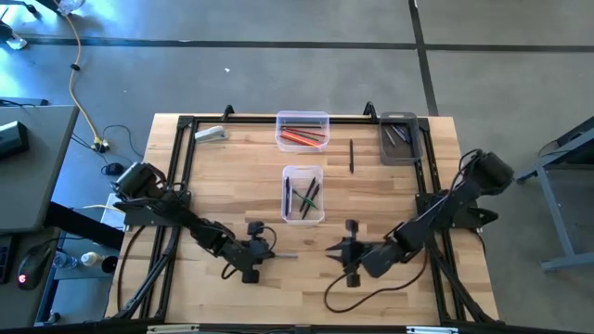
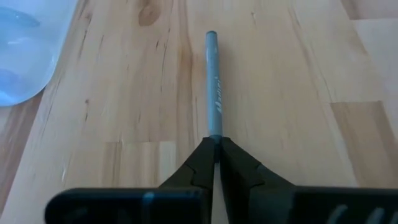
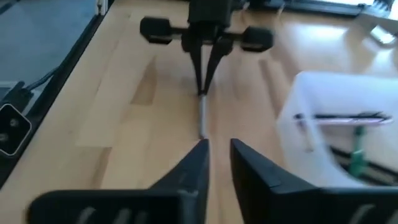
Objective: Sort crayons/erasers/pens/pencils in bins
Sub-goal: Put the gray crayon into the transparent black bin
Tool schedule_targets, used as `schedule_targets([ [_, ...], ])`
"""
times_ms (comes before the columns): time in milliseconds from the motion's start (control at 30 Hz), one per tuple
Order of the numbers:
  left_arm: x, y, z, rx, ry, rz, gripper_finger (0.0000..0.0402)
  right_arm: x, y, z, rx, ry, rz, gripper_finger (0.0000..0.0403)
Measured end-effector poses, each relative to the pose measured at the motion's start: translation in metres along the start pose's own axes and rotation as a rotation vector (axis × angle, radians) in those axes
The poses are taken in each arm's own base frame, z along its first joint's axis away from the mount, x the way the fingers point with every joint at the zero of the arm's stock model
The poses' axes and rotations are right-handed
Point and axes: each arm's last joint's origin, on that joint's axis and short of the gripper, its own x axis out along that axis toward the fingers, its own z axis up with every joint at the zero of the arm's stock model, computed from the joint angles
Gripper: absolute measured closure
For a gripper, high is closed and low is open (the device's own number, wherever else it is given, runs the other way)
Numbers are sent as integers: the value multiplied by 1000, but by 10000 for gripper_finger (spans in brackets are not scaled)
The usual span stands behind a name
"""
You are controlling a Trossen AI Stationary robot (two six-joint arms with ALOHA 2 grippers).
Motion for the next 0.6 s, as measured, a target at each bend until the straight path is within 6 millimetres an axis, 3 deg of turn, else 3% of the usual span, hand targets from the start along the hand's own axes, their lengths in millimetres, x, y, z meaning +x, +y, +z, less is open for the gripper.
schedule_targets([
  [333,1,-2,3,16,-43,-18,401,61,14,-12,89,131,20,207],
  [600,1,-2,6,12,-76,-19,401,105,17,-21,104,209,44,189],
])
